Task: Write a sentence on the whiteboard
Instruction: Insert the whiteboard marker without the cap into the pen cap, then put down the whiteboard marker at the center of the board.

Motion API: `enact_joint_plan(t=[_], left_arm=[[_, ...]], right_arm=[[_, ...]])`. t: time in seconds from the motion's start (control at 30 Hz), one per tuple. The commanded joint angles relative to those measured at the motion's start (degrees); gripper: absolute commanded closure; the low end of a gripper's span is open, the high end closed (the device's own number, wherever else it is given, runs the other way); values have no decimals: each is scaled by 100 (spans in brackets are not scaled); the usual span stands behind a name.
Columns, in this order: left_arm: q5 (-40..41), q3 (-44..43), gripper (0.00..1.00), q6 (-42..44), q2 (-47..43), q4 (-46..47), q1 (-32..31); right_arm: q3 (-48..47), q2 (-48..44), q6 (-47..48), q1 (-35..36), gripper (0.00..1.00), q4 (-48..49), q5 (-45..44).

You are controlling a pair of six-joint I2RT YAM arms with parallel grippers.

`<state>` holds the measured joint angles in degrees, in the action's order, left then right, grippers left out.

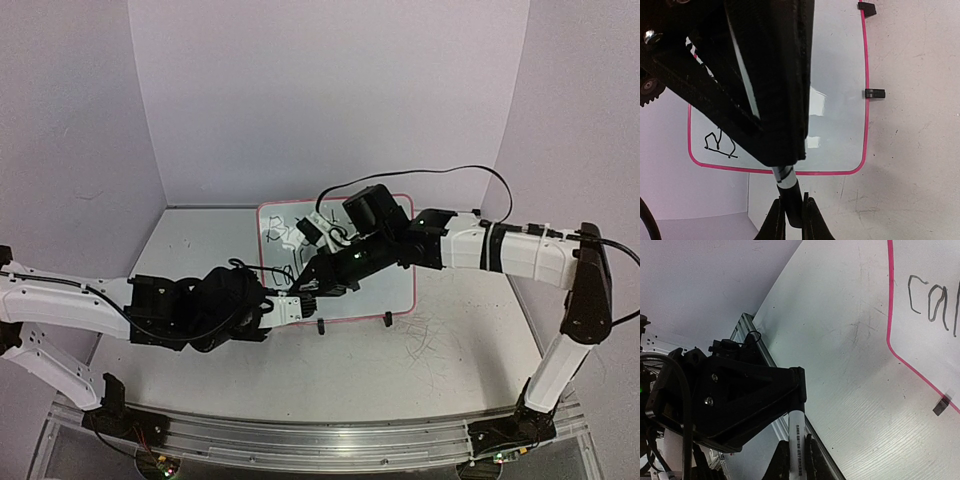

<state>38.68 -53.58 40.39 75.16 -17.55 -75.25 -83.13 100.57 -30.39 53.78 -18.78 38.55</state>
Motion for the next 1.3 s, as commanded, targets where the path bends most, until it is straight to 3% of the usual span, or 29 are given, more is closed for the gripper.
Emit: enact_joint_plan(t=[0.0,0.1,0.3,0.43,0.5,0.67,0.77,0.9,1.27], left_arm=[[-760,-334,100,-215,-186,1982,-523],[-500,-115,100,-917,-350,1768,-421],[-571,549,100,-2882,-875,1582,190],[-123,1031,100,-4633,-1351,1568,595],[116,1209,100,-5669,-1504,1327,767],[795,1142,100,-8610,-1277,-475,1054],[280,1207,100,-9557,-978,-831,1448],[-539,1305,100,-9807,-352,-771,1956],[-813,1299,99,-10033,721,-638,2243]], right_arm=[[27,149,-46,218,100,990,-164],[454,-522,197,-60,82,1042,-711],[1132,-1973,671,-1154,48,1409,-901],[1151,-3085,1404,-1332,19,1374,-2422],[1174,-3541,1717,-1334,10,1361,-3006],[1344,-4148,2170,-1334,6,1359,-4041],[1418,-4271,2270,-1334,5,1337,-4402],[1509,-4454,2395,-1334,4,1300,-4676],[1711,-4870,2538,-1335,3,1289,-4816]])
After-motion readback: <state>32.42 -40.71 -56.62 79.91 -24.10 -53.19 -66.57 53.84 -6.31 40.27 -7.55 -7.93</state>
